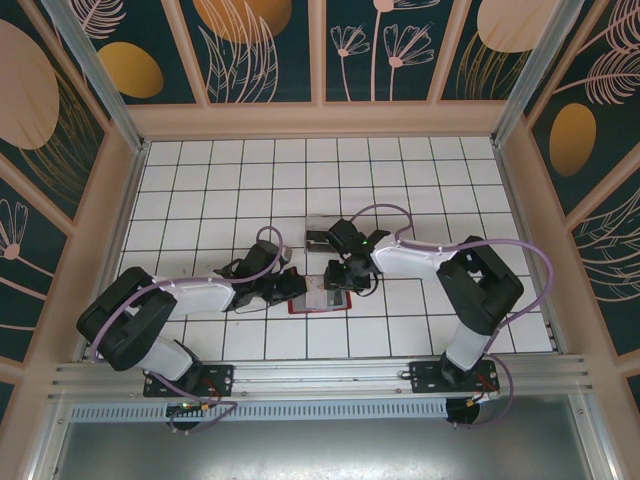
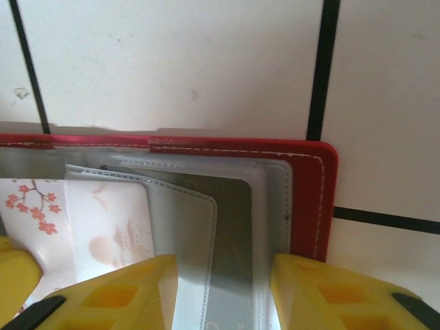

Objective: Take the credit cards out of the card holder

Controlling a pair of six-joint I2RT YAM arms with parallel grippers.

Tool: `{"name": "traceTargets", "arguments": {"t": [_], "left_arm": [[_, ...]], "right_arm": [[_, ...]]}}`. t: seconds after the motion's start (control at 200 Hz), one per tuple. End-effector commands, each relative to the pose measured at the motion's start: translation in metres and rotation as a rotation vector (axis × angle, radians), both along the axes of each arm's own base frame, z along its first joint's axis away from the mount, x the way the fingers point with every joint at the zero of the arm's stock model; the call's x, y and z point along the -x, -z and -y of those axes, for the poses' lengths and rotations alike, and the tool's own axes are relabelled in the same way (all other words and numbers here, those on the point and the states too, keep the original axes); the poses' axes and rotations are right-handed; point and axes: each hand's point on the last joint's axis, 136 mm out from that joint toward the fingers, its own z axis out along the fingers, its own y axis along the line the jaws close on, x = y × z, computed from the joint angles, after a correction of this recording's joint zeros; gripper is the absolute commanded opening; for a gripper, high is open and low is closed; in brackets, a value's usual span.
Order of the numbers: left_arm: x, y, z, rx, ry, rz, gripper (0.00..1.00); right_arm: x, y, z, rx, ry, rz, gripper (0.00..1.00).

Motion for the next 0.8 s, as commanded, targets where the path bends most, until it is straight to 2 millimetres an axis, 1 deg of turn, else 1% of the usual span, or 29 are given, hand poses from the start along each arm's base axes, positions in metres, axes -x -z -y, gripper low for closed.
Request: {"name": "traceTargets", "arguments": {"t": [0.0,0.105,0.215,0.395,0.515,0.791], "left_arm": [[0.002,0.009,-0.004,-0.011,-0.014,-0.027,0.01],[0.002,0.009,-0.005,-0.015,-0.012,-0.026,0.01],[0.003,0.009,-0.006,-0.024,-0.006,-0.024,0.01],[0.004,0.009,-0.014,-0.086,0.004,-0.005,0.01],[0.004,0.004,-0.018,-0.11,0.026,0.024,0.0],[0.007,-0.014,-0.024,-0.155,0.107,0.105,0.0]], "right_arm": [[0.007,0.024,0.025,0.166,-0.006,-0.02,0.4],[0.008,0.027,0.03,0.207,-0.008,-0.021,0.38],[0.008,0.028,0.031,0.233,-0.011,-0.02,0.36],[0.008,0.03,0.03,0.24,-0.013,-0.022,0.32],[0.008,0.029,0.029,0.236,-0.014,-0.02,0.3],[0.008,0.027,0.026,0.21,-0.013,-0.019,0.29]]}}
